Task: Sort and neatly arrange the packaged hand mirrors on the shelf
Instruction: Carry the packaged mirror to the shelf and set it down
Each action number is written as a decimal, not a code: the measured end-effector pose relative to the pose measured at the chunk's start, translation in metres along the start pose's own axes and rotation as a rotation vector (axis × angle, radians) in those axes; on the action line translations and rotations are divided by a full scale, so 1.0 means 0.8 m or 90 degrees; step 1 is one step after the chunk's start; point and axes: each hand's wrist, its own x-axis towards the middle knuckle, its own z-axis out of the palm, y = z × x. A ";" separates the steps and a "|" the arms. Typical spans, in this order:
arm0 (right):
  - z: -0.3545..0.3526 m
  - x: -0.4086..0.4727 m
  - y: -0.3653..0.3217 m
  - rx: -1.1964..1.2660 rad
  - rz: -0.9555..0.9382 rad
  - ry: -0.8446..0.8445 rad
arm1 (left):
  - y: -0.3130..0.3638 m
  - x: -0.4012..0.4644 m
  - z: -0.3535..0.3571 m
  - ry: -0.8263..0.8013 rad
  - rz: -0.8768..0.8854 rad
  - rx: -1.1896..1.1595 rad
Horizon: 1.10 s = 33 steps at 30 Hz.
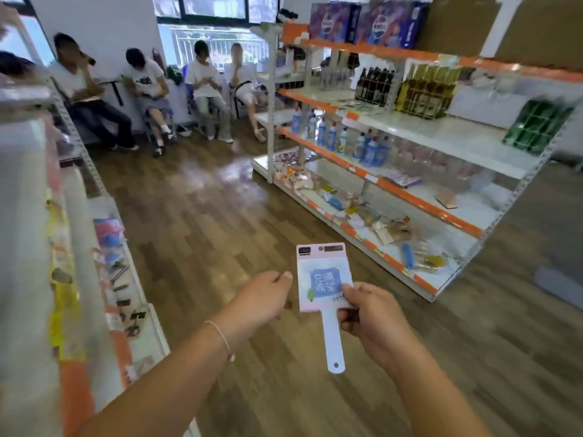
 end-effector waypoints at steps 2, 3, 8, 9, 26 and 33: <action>-0.044 0.026 -0.029 0.005 -0.015 0.012 | 0.046 0.035 0.040 -0.039 -0.003 -0.091; -0.064 0.040 -0.042 0.009 -0.022 0.014 | 0.069 0.049 0.057 -0.049 -0.004 -0.132; -0.138 0.103 -0.099 0.034 -0.052 0.024 | 0.163 0.113 0.117 -0.063 -0.003 -0.241; -0.149 0.114 -0.109 0.038 -0.054 0.022 | 0.175 0.127 0.125 -0.061 -0.004 -0.252; -0.271 0.425 -0.183 -0.118 0.006 0.143 | 0.295 0.469 0.140 0.015 0.064 -0.178; -0.317 0.576 -0.230 -0.090 0.050 0.260 | 0.353 0.667 0.116 -0.018 0.081 -0.158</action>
